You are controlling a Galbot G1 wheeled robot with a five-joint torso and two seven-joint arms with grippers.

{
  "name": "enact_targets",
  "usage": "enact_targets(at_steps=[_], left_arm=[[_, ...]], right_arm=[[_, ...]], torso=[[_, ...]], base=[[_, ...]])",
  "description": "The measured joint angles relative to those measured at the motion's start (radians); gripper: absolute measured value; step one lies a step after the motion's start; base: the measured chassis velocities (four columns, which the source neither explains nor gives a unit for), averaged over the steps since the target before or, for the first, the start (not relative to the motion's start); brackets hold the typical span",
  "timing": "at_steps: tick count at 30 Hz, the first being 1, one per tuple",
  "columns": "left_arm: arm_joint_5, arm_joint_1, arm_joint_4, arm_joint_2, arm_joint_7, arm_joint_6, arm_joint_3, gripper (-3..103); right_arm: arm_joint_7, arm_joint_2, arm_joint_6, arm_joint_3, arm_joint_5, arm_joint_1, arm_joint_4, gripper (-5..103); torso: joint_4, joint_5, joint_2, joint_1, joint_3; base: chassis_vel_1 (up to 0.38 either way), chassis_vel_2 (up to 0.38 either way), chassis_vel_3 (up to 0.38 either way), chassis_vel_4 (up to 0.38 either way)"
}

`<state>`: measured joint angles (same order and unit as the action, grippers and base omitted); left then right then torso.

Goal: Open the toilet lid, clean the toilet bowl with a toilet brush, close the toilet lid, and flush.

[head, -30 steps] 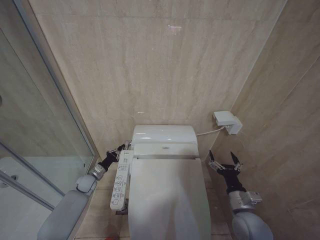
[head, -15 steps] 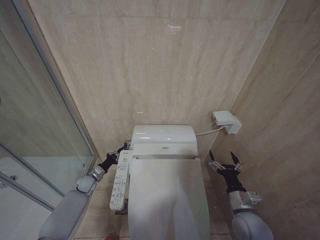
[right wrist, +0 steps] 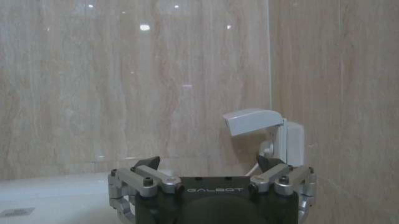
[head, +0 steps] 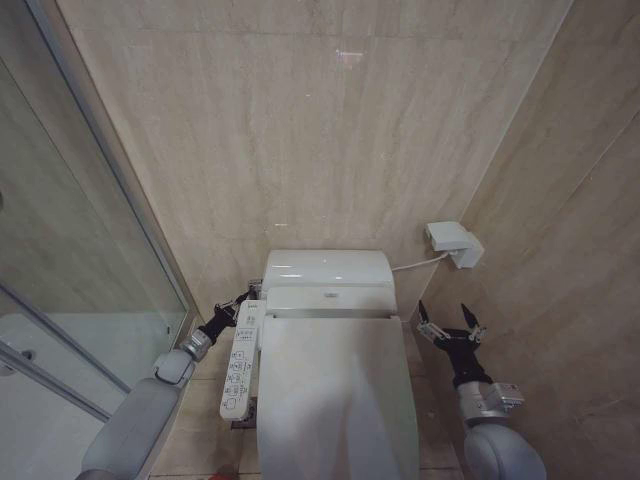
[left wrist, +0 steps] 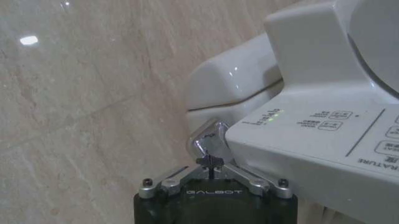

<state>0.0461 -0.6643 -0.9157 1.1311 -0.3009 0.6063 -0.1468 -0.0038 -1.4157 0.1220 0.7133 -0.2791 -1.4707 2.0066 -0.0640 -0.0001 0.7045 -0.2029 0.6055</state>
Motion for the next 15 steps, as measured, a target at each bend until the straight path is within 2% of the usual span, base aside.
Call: enact_targets(at_steps=[15], left_arm=[[0.001, 0.001, -0.006, 0.002, -0.008, -0.001, -0.005, 0]], right_arm=[[0.0, 0.0, 0.0, 0.0, 0.0, 0.0, 0.0, 100]], torso=[[0.0001, 0.0002, 0.0, 0.0, 0.0]], base=[[0.0, 0.0, 0.0, 0.0]])
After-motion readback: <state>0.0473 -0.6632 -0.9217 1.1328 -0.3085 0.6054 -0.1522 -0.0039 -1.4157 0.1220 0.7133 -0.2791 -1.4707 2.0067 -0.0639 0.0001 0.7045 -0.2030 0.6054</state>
